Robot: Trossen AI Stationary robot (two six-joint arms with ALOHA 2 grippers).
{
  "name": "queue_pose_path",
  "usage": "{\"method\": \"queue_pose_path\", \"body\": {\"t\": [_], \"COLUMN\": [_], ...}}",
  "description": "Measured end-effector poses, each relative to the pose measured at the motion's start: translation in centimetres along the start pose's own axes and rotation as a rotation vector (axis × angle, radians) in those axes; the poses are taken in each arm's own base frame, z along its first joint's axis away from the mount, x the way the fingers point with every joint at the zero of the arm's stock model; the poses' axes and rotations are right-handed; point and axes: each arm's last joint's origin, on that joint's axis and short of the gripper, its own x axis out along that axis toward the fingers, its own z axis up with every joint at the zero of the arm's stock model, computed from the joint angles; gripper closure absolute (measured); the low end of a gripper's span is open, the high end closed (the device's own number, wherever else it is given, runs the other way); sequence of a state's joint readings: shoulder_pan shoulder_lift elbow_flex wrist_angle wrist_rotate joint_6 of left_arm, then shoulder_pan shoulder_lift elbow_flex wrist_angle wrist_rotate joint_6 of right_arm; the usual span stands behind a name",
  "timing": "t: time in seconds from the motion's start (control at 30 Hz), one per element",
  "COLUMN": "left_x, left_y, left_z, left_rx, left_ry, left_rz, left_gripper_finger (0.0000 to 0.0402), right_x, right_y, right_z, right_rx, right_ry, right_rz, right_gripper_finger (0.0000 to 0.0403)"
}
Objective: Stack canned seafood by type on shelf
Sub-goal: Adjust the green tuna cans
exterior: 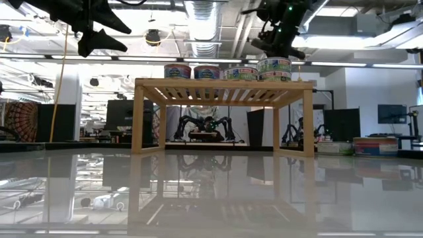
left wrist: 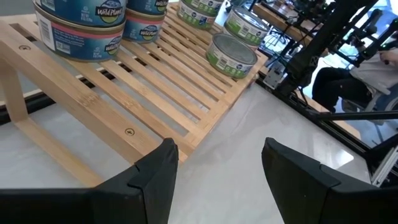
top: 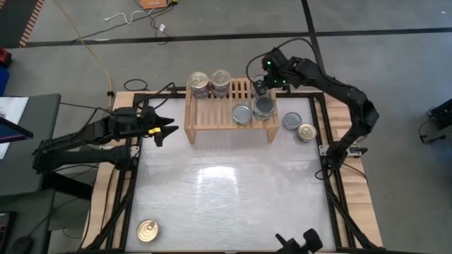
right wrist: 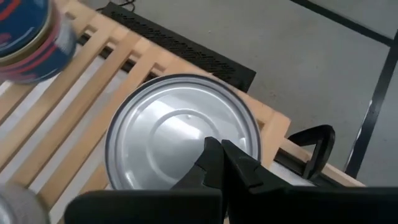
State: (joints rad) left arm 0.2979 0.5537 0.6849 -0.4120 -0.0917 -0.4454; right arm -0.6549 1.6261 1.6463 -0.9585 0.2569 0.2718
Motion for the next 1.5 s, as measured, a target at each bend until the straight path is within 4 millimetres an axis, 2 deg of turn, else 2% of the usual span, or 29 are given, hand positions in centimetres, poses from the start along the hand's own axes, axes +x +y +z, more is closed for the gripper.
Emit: {"method": "queue_pose_path", "body": {"t": [0.27, 0.37, 0.73, 1.27, 1.5], "left_x": [0.0, 0.0, 0.0, 0.0, 0.0], "left_y": [0.0, 0.0, 0.1, 0.1, 0.1], "left_z": [0.0, 0.0, 0.1, 0.1, 0.1], "left_rx": [0.018, 0.018, 0.017, 0.014, 0.014], "left_ry": [-0.004, -0.006, -0.019, -0.03, -0.031], "left_rz": [0.007, 0.012, 0.041, 0.05, 0.049], "left_gripper_finger": [0.018, 0.018, 0.018, 0.018, 0.018], "right_x": [2.2, 2.4, 1.7, 1.4, 0.3], "right_y": [-0.1, -0.1, -0.6, -0.4, -0.2], "right_z": [0.5, 0.6, 0.4, 0.1, -0.2], "right_rx": [0.001, 0.004, 0.025, 0.017, 0.012], "right_ry": [0.014, -0.002, 0.007, 0.023, 0.015], "right_rz": [-0.038, -0.043, -0.063, -0.062, -0.053], "right_gripper_finger": [0.0382, 0.0382, 0.0382, 0.0382, 0.0382]}}
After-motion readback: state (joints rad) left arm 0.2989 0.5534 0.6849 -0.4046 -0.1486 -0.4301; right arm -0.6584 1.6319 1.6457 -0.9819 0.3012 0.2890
